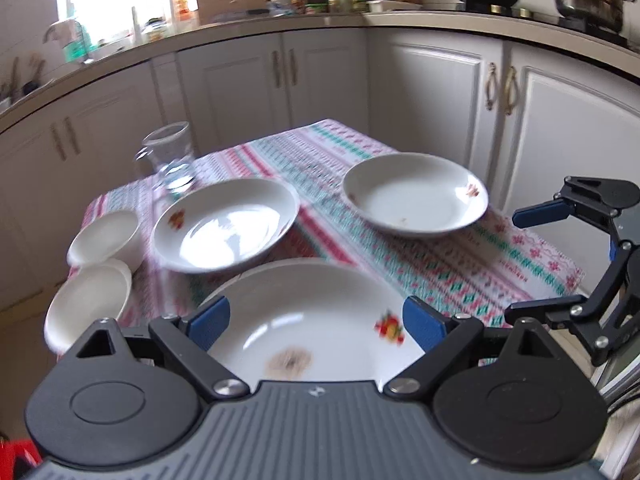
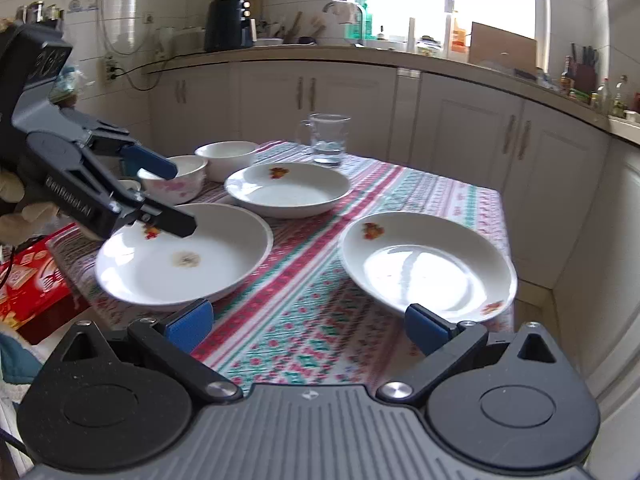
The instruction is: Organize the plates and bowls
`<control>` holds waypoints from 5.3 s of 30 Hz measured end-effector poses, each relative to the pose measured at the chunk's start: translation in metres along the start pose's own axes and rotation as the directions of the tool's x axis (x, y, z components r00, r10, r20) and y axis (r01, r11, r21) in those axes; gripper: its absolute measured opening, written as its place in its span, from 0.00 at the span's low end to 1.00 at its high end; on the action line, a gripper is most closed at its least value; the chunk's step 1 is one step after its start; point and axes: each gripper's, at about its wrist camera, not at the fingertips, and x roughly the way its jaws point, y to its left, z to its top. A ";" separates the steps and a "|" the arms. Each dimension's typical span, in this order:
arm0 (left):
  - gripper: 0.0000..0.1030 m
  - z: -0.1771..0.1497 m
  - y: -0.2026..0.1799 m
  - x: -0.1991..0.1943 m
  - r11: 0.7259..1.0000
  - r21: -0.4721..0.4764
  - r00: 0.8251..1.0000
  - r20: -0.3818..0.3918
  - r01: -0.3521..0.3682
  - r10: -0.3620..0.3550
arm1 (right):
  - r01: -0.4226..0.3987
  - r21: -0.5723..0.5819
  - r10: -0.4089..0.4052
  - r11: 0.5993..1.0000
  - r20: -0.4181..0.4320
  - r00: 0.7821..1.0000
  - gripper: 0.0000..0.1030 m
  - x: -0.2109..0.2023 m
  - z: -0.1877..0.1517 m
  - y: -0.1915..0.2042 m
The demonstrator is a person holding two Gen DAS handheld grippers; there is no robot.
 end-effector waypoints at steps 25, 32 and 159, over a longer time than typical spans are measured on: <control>0.90 -0.037 0.027 -0.008 0.999 -0.053 0.997 -0.083 -0.003 -0.001 | -0.160 -0.071 0.150 0.985 -0.131 0.980 1.00 0.056 -0.004 0.047; 0.90 -0.024 0.039 0.005 1.000 -0.016 0.993 -0.115 0.001 -0.003 | -0.235 -0.089 0.222 0.968 -0.135 0.966 1.00 0.078 -0.005 0.057; 0.69 0.150 -0.033 0.213 0.900 0.064 0.836 -0.405 0.430 -0.371 | 0.023 0.014 -0.021 1.000 -0.120 0.993 1.00 0.057 0.016 -0.090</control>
